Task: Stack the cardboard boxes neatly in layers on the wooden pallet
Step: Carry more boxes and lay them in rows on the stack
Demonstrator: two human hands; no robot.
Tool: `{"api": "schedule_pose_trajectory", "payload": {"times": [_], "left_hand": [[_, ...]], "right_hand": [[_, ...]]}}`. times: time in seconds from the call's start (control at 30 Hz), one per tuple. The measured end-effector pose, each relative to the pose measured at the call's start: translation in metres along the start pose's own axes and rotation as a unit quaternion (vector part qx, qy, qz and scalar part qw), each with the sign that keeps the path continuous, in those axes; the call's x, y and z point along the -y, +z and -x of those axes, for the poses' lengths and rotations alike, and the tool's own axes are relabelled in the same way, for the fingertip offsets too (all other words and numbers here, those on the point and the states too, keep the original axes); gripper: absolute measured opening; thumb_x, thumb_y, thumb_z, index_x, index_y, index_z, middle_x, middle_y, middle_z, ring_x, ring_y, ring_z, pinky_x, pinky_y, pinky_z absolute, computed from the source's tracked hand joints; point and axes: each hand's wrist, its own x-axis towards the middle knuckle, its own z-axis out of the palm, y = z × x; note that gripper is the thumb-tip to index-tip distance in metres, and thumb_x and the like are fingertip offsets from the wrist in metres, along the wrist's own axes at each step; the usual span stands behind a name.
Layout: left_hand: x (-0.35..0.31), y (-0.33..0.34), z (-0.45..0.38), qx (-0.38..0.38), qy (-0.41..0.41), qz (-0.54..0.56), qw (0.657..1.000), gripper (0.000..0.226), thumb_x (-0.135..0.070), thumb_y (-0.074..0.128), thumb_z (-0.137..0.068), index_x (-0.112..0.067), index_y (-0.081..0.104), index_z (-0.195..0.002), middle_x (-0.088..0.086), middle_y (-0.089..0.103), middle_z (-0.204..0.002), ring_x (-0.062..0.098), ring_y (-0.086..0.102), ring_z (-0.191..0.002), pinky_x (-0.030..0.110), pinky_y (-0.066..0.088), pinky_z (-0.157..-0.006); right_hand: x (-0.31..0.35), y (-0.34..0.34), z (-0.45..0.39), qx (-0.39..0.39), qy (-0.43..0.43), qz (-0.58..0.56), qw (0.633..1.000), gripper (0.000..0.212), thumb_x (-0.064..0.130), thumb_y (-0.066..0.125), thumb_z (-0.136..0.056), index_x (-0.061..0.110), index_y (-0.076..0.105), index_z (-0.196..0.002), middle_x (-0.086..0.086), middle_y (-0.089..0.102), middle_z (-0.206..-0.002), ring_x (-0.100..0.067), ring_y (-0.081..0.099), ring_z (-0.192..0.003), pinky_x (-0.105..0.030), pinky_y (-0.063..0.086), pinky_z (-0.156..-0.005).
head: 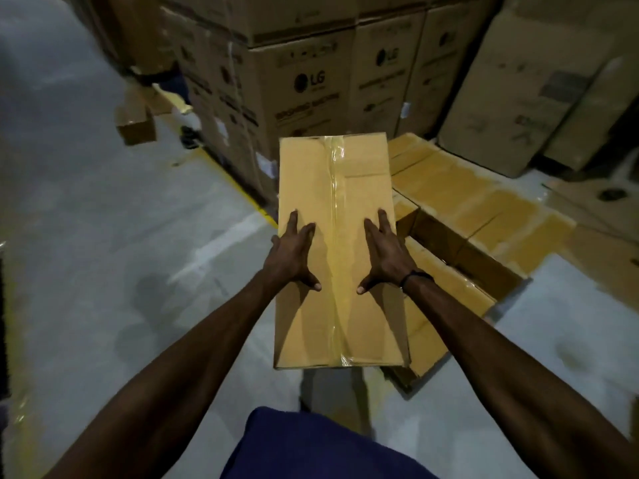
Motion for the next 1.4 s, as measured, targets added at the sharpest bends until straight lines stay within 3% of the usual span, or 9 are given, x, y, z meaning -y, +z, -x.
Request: {"api": "schedule_pose_trajectory", "payload": {"times": [0.13, 0.33, 0.57, 0.7, 0.83, 0.9, 1.1, 1.2, 1.4], "left_hand": [[-0.006, 0.004, -0.054, 0.046, 0.078, 0.002, 0.996, 0.151, -0.050, 0.102, -0.043, -0.023, 0.015, -0.164, 0.007, -0.021, -0.170, 0.041, 0.012, -0.155, 0.057, 0.029, -0.119], [-0.029, 0.032, -0.127, 0.117, 0.203, -0.002, 0.972, 0.150, -0.056, 0.099, -0.045, -0.027, 0.011, -0.163, 0.004, -0.024, -0.168, 0.045, 0.002, -0.154, 0.066, 0.016, -0.122], [-0.065, 0.092, -0.228, 0.192, 0.284, -0.014, 0.939, 0.154, -0.058, 0.100, -0.039, -0.025, 0.015, -0.163, 0.002, -0.026, -0.168, 0.048, 0.006, -0.154, 0.068, 0.020, -0.120], [-0.075, 0.128, -0.290, 0.217, 0.317, -0.038, 0.922, 0.152, -0.062, 0.098, -0.042, -0.025, 0.013, -0.162, 0.004, -0.027, -0.168, 0.043, 0.003, -0.156, 0.069, 0.018, -0.120], [-0.077, 0.161, -0.342, 0.245, 0.335, -0.057, 0.908, 0.151, -0.069, 0.094, -0.038, -0.023, 0.019, -0.160, 0.010, -0.019, -0.169, 0.044, 0.005, -0.155, 0.069, 0.021, -0.118], [-0.077, 0.175, -0.364, 0.259, 0.335, -0.055, 0.904, 0.151, -0.068, 0.095, -0.038, -0.022, 0.019, -0.161, 0.013, -0.018, -0.169, 0.045, 0.007, -0.155, 0.069, 0.020, -0.117], [-0.065, 0.233, -0.437, 0.300, 0.345, -0.030, 0.889, 0.153, -0.068, 0.094, -0.038, -0.014, 0.023, -0.162, 0.020, -0.017, -0.168, 0.047, 0.017, -0.152, 0.070, 0.019, -0.116], [-0.056, 0.265, -0.472, 0.311, 0.363, -0.026, 0.878, 0.152, -0.072, 0.091, -0.038, -0.011, 0.025, -0.161, 0.024, -0.014, -0.168, 0.050, 0.023, -0.150, 0.074, 0.023, -0.114], [-0.042, 0.319, -0.526, 0.335, 0.353, -0.033, 0.873, 0.149, -0.049, 0.100, -0.042, -0.018, 0.019, -0.163, 0.014, -0.026, -0.167, 0.055, 0.015, -0.149, 0.068, 0.026, -0.118]], "right_hand": [[-0.022, 0.001, -0.014, -0.023, 0.083, -0.034, 0.996, 0.178, 0.046, 0.105, -0.020, 0.028, 0.000, -0.164, 0.011, -0.032, -0.165, -0.047, 0.006, -0.154, -0.062, 0.030, -0.118], [-0.056, 0.004, -0.012, -0.069, 0.164, -0.037, 0.983, 0.174, 0.047, 0.104, -0.029, 0.017, -0.002, -0.164, -0.005, -0.027, -0.168, -0.042, 0.005, -0.155, -0.062, 0.015, -0.123], [-0.122, 0.021, -0.049, -0.079, 0.256, -0.085, 0.960, 0.172, 0.048, 0.104, -0.030, 0.016, 0.001, -0.164, -0.007, -0.024, -0.168, -0.044, 0.006, -0.155, -0.069, 0.010, -0.120], [-0.159, 0.035, -0.088, -0.067, 0.288, -0.113, 0.949, 0.177, 0.056, 0.102, -0.025, 0.016, -0.001, -0.164, -0.010, -0.021, -0.169, -0.042, 0.004, -0.155, -0.072, 0.010, -0.117], [-0.207, 0.067, -0.124, -0.080, 0.301, -0.149, 0.939, 0.181, 0.088, 0.080, -0.016, 0.019, 0.003, -0.164, -0.009, -0.015, -0.170, -0.045, 0.015, -0.153, -0.076, 0.023, -0.113], [-0.223, 0.080, -0.141, -0.085, 0.303, -0.157, 0.936, 0.179, 0.094, 0.074, -0.017, 0.020, 0.004, -0.164, -0.009, -0.013, -0.171, -0.046, 0.017, -0.152, -0.076, 0.024, -0.113], [-0.258, 0.108, -0.206, -0.065, 0.326, -0.162, 0.929, 0.165, 0.076, 0.088, -0.032, 0.017, 0.008, -0.164, -0.009, -0.012, -0.171, -0.049, 0.023, -0.149, -0.075, 0.026, -0.113], [-0.281, 0.135, -0.235, -0.070, 0.329, -0.157, 0.929, 0.158, 0.086, 0.074, -0.038, 0.017, 0.007, -0.163, -0.010, -0.011, -0.171, -0.050, 0.030, -0.145, -0.071, 0.030, -0.114], [-0.325, 0.191, -0.287, -0.082, 0.343, -0.168, 0.920, 0.155, 0.078, 0.077, -0.038, 0.021, 0.006, -0.163, -0.009, -0.012, -0.171, -0.049, 0.035, -0.142, -0.071, 0.033, -0.112]]}}
